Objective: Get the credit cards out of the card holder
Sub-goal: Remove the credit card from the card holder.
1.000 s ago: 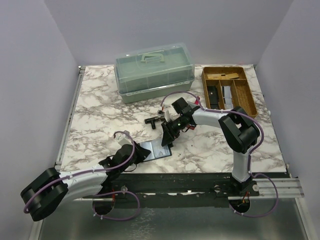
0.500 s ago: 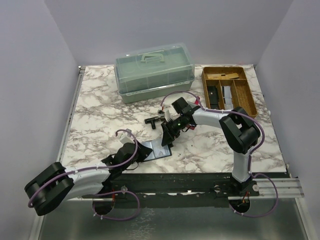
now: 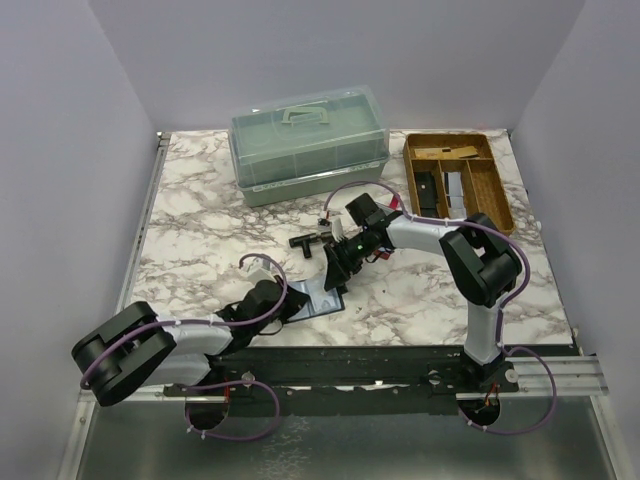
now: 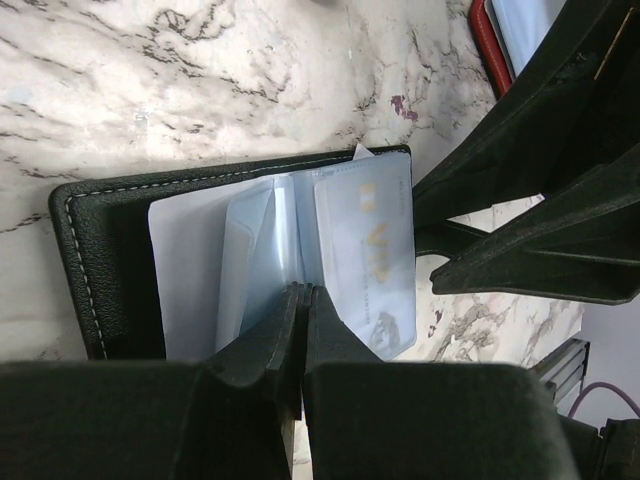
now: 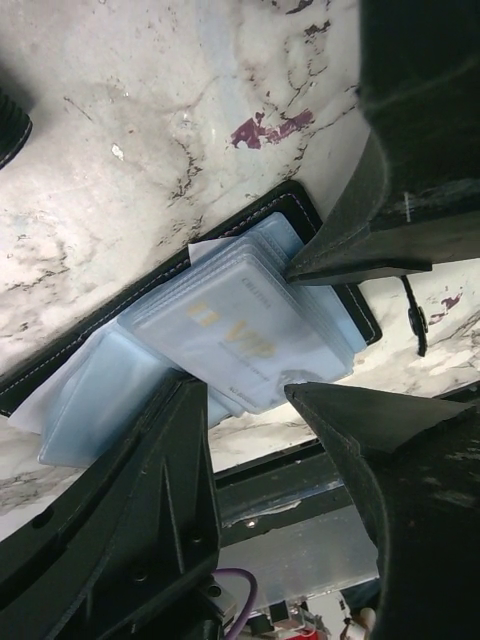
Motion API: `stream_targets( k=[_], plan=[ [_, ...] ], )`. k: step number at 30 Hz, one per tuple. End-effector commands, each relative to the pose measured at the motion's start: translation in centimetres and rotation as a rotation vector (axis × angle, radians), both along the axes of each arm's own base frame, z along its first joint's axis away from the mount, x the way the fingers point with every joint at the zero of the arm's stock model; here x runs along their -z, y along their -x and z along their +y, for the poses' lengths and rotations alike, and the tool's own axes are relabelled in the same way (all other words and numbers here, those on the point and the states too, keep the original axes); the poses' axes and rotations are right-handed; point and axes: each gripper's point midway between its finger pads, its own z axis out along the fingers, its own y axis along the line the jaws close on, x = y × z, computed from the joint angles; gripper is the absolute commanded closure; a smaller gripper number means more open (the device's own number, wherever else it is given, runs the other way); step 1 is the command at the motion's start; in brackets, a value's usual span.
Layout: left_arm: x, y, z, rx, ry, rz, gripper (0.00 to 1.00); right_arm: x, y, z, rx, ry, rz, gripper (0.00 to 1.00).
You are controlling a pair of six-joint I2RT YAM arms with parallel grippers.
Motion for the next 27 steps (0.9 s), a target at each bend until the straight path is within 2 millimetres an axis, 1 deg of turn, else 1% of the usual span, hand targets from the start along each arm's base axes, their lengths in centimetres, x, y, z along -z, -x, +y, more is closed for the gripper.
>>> stream_targets(
  k=[1,7,12,15,21,27],
  plan=[
    [1.3,0.2,0.1,0.012,-0.04,0.038,0.98,-0.3,0.9,0.1,-0.008,-0.01,0.048,0.5],
    [1.8,0.0,-0.4,0.027,-0.062,0.054,0.99,-1.1,1.7,0.5,-0.008,-0.044,0.118,0.52],
    [2.2,0.1,0.0,0.012,-0.069,0.065,0.99,-2.7,1.5,0.6,-0.023,-0.083,0.06,0.55],
    [2.3,0.1,0.0,0.011,-0.071,0.065,0.99,-3.3,1.5,0.5,-0.027,-0.088,0.045,0.58],
    [2.2,0.1,-0.1,0.015,-0.068,0.066,0.99,-3.7,2.1,0.6,-0.063,-0.12,0.063,0.65],
    [1.2,-0.1,-0.5,0.024,-0.037,0.047,0.98,-3.3,2.8,0.7,-0.076,-0.136,0.128,0.65]
  ],
)
